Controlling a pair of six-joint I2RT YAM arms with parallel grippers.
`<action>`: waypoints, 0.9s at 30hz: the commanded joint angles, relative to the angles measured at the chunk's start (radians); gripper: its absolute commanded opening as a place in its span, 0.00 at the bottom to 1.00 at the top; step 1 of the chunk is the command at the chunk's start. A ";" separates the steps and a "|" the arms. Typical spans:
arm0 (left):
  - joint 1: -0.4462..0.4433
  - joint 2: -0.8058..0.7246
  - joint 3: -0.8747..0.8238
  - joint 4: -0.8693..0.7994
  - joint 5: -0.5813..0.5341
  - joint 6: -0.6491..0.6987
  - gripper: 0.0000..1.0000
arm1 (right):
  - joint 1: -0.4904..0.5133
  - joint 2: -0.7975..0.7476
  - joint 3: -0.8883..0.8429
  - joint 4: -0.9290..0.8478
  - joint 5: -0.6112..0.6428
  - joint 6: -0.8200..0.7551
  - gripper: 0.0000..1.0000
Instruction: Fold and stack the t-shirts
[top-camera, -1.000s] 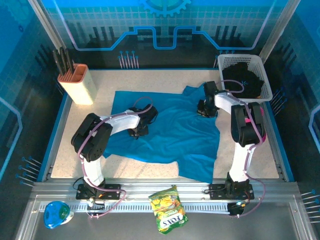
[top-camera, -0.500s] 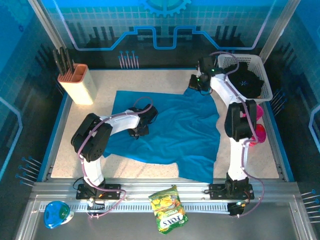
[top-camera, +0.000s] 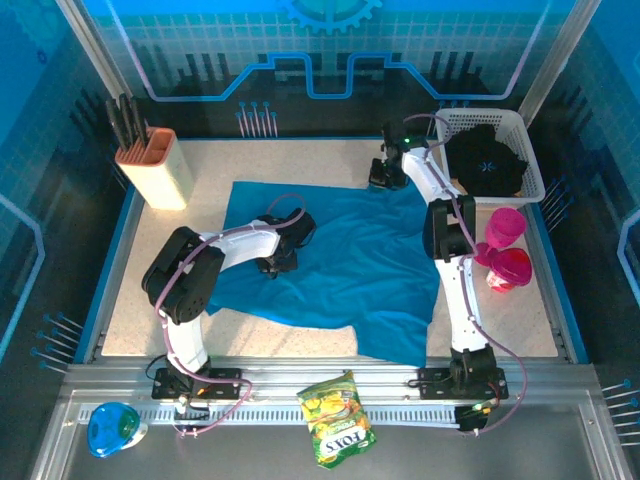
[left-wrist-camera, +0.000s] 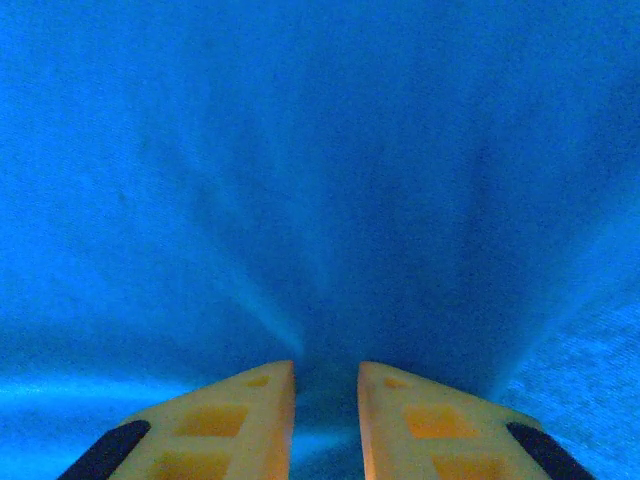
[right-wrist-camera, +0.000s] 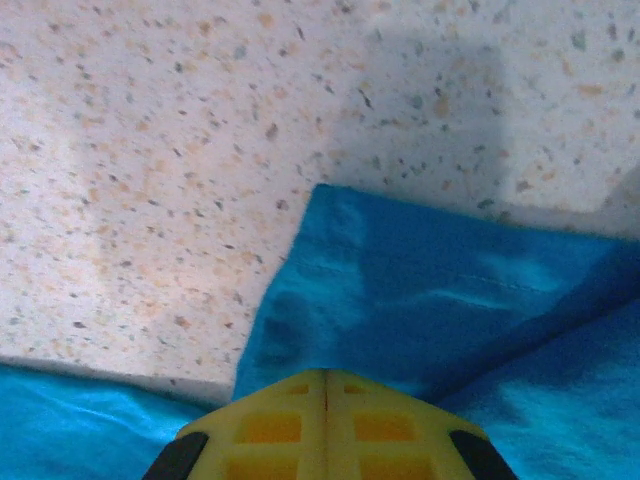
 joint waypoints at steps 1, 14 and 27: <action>-0.011 0.003 0.007 -0.020 0.013 0.020 0.25 | -0.001 0.039 0.018 -0.040 0.008 0.026 0.00; -0.011 0.036 0.014 -0.022 0.015 0.023 0.25 | 0.000 0.192 0.183 -0.003 -0.124 0.117 0.00; -0.010 0.093 0.005 -0.017 0.026 0.023 0.24 | 0.032 0.306 0.230 0.449 -0.635 0.353 0.02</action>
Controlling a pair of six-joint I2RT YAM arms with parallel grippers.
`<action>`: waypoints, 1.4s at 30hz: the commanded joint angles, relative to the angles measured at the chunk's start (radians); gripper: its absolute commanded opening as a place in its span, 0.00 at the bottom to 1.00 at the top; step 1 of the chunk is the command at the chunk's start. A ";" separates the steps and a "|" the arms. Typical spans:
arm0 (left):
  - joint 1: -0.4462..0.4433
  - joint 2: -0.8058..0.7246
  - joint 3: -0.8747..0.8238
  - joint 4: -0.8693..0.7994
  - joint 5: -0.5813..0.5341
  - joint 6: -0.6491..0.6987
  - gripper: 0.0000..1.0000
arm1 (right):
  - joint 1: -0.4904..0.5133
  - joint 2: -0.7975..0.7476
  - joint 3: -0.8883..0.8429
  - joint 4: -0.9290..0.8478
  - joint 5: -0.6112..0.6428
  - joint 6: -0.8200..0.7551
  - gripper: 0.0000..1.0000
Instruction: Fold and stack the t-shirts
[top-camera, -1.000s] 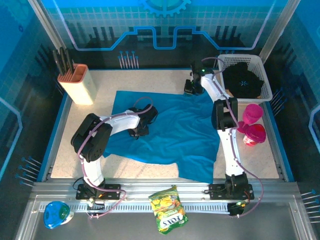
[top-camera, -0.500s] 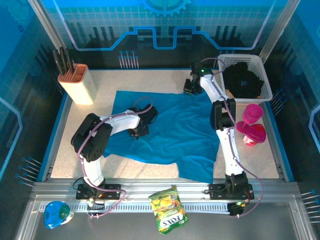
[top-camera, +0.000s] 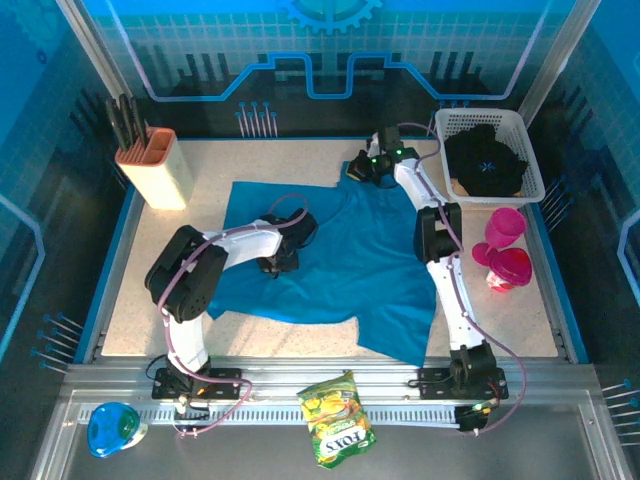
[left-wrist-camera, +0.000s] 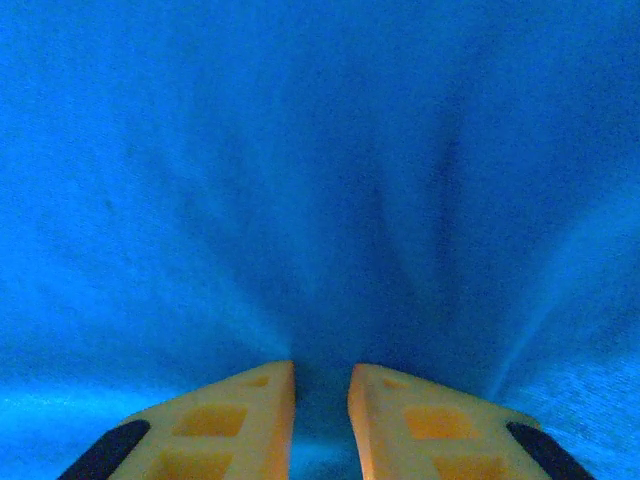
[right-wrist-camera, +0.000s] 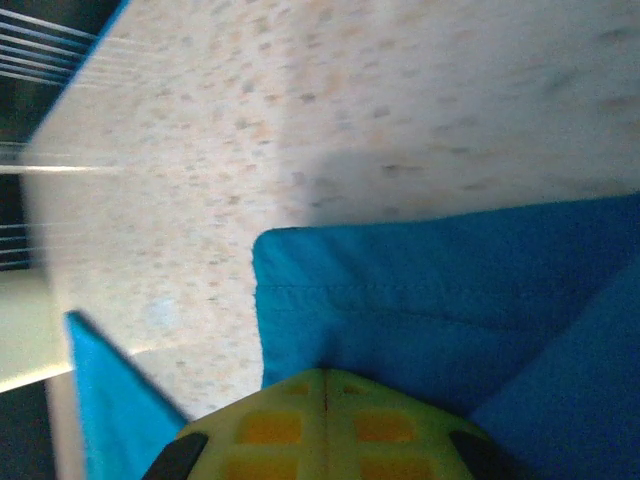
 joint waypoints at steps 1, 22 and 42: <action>-0.006 0.071 -0.009 -0.012 0.035 0.021 0.24 | 0.025 0.059 0.005 0.146 -0.185 0.107 0.03; -0.005 -0.161 0.139 -0.180 -0.166 0.058 0.67 | -0.041 -0.688 -0.587 -0.236 0.272 -0.303 0.29; 0.330 0.262 0.469 -0.112 -0.029 0.135 0.57 | -0.069 -0.773 -1.101 -0.271 0.735 -0.383 0.02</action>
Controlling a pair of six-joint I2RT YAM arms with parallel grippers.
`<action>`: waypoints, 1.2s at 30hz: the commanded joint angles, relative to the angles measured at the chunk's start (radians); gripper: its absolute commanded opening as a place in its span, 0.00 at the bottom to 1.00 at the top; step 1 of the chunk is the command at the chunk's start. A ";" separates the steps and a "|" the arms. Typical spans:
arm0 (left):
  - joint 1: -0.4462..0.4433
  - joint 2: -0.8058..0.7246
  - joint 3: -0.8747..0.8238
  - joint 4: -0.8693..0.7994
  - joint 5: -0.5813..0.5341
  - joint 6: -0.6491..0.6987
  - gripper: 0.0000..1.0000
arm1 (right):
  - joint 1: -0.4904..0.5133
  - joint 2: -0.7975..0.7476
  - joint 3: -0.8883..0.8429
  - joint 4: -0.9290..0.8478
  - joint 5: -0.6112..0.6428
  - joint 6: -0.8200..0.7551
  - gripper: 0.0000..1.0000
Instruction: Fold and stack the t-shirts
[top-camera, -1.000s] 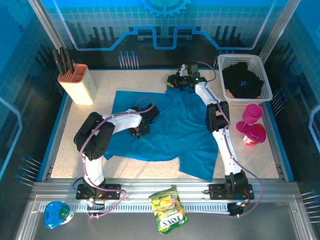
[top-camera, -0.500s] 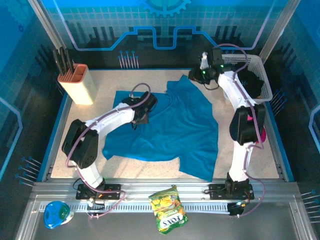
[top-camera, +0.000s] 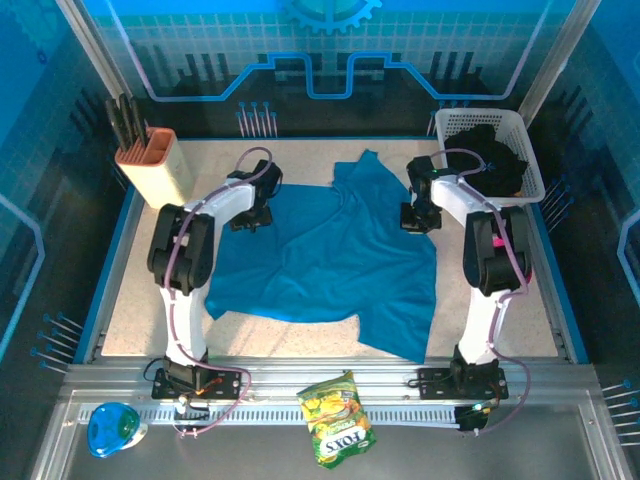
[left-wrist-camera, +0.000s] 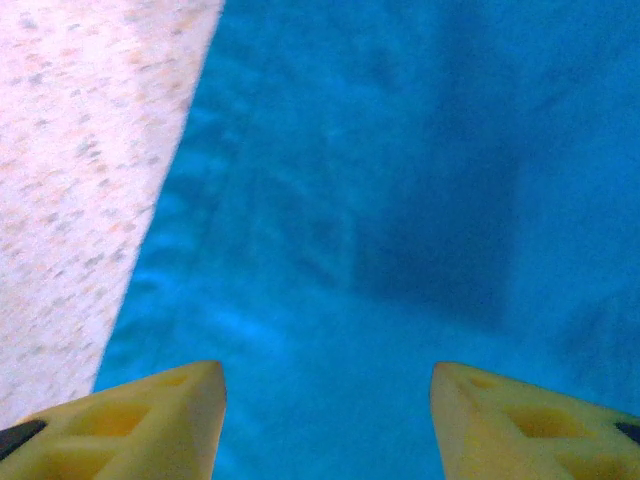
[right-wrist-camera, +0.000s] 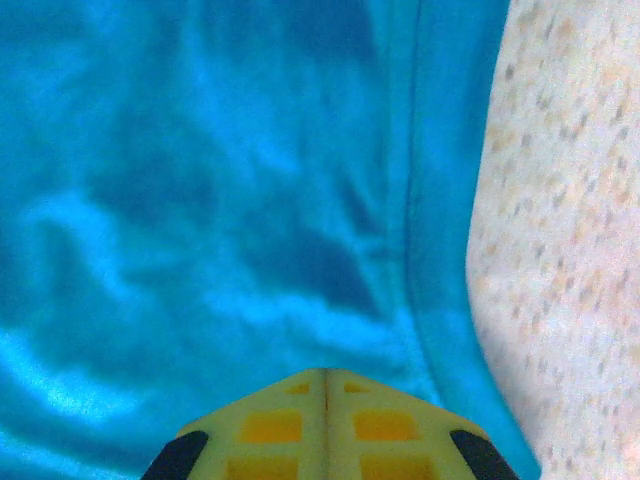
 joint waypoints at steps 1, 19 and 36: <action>0.022 0.092 0.104 -0.029 0.016 0.012 0.56 | -0.018 0.116 0.104 -0.034 0.091 0.011 0.01; 0.143 0.439 0.626 -0.310 0.083 -0.020 0.41 | -0.131 0.610 0.840 -0.378 0.192 0.068 0.00; 0.093 0.064 0.481 -0.210 0.136 0.043 0.69 | -0.079 0.320 0.602 -0.236 0.062 -0.020 0.10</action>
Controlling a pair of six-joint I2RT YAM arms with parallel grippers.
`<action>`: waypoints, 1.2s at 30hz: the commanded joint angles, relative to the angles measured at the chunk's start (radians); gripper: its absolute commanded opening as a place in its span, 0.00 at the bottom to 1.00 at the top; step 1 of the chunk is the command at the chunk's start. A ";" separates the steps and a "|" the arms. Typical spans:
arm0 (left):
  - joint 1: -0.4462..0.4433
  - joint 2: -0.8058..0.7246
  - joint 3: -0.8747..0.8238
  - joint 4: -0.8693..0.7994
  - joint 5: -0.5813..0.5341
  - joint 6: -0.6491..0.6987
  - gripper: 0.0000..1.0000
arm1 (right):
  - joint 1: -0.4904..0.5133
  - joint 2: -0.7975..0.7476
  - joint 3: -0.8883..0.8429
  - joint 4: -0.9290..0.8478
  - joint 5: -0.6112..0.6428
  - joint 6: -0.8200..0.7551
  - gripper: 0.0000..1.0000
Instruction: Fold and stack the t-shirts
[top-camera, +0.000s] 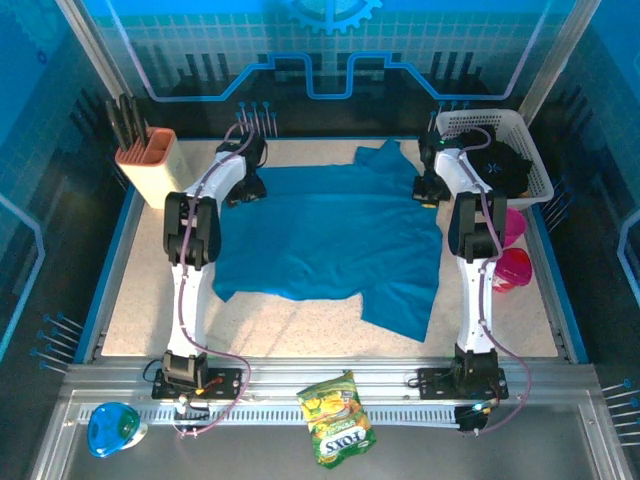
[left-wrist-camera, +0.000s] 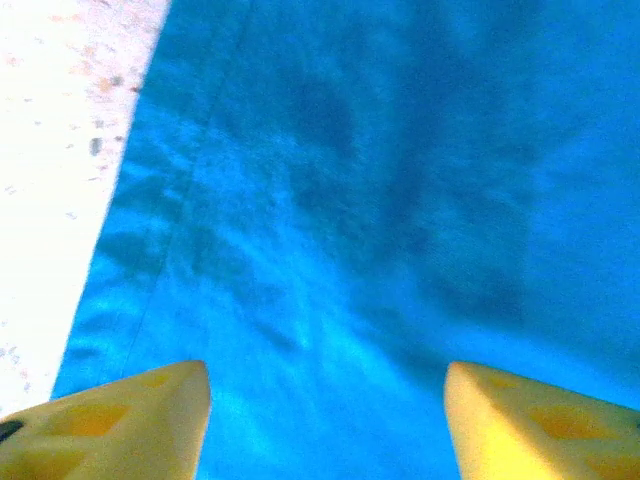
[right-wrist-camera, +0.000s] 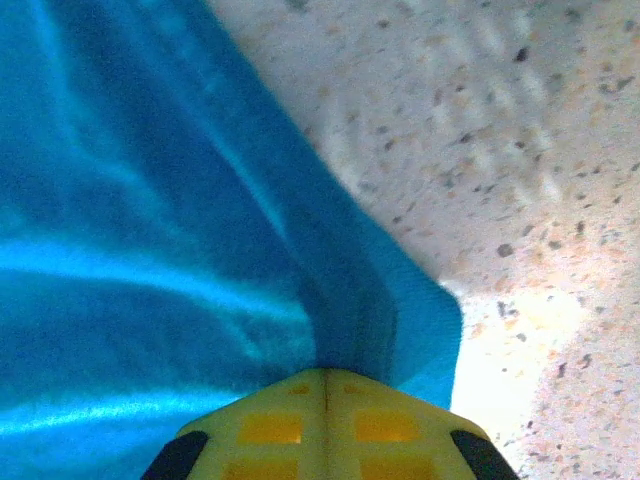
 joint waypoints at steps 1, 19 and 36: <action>-0.037 -0.222 -0.013 -0.016 -0.023 0.037 0.73 | 0.044 -0.132 -0.040 0.006 -0.034 -0.050 0.13; -0.096 -1.055 -1.053 0.055 0.062 -0.199 0.75 | 0.192 -0.759 -0.944 0.248 -0.056 0.013 0.27; -0.066 -1.190 -1.394 0.154 0.139 -0.439 0.44 | 0.260 -0.891 -1.208 0.369 -0.126 0.036 0.27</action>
